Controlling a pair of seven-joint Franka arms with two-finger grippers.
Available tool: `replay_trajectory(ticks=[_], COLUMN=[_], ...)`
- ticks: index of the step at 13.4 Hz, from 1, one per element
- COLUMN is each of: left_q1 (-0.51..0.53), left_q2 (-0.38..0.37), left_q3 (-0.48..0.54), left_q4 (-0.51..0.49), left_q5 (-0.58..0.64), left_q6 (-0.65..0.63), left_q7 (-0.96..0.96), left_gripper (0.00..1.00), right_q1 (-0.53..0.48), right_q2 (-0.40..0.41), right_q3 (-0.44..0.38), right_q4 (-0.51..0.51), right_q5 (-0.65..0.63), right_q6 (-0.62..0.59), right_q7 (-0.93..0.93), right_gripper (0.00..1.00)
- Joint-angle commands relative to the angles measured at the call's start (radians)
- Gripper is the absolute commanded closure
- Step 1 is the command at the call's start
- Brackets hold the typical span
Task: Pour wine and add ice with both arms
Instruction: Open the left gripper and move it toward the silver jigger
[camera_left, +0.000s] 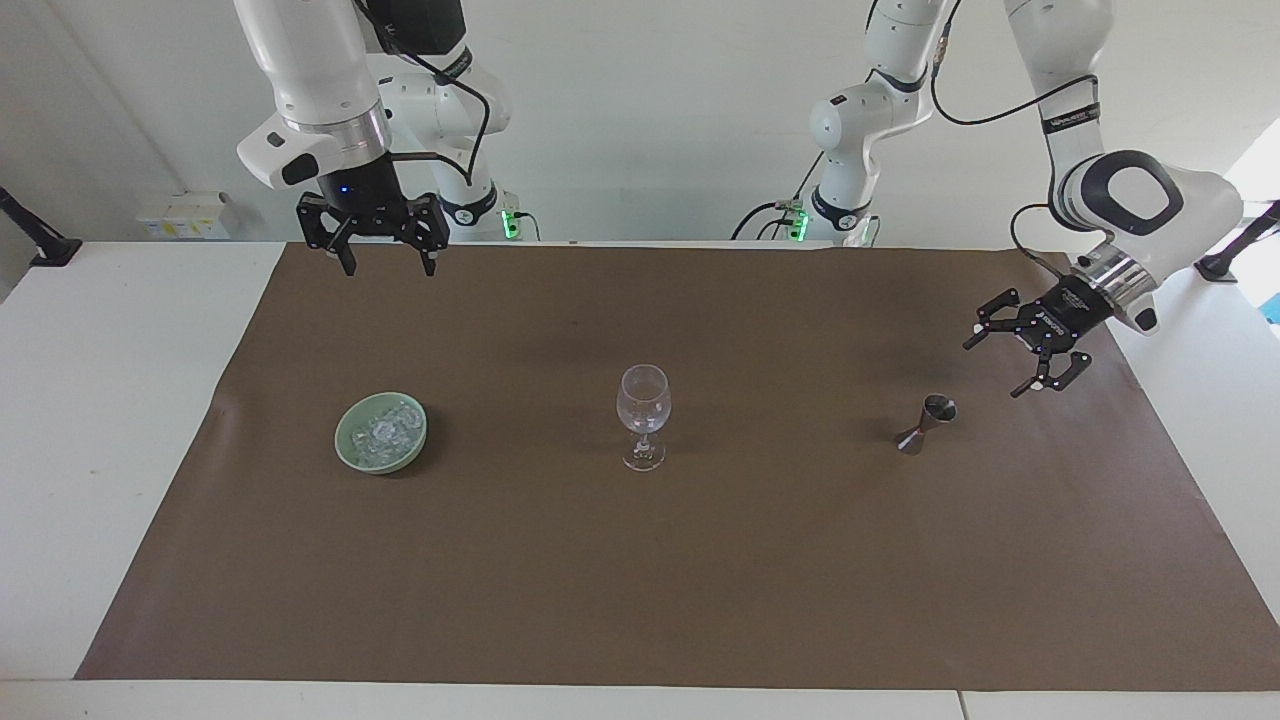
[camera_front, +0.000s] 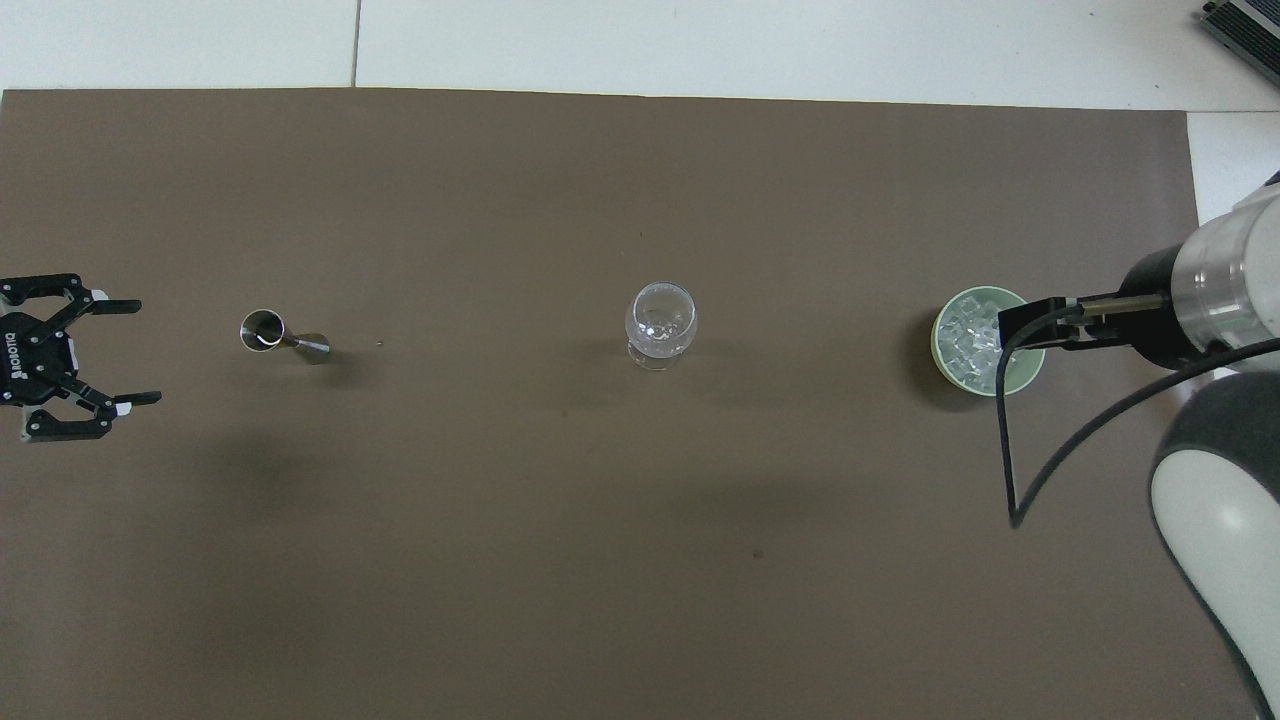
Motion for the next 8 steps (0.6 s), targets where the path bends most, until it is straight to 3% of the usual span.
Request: replay_trajectory(ticks=[1, 3, 8], left_q1=[0.028, 0.031, 0.048], left_q2=[0.006, 0.016, 0.023], left_q3=[-0.010, -0.010, -0.010], left_q4=[-0.067, -0.091, -0.190], left_q5=[-0.119, -0.142, -0.358], left_q6=[0.040, 0.043, 0.047], left_q7=[0.034, 0.125, 0.313], left_gripper=[0.00, 0.00, 0.00], right_q1=[-0.014, -0.014, -0.014], right_q2=[-0.020, -0.020, -0.019], right_q3=[0.007, 0.007, 0.005], right_q4=[-0.020, -0.020, -0.020], right_q5=[0.002, 0.002, 0.002], right_q6=[-0.006, -0.006, -0.006], right_q7=[-0.025, -0.025, -0.025], right_gripper=[0.00, 0.00, 0.00])
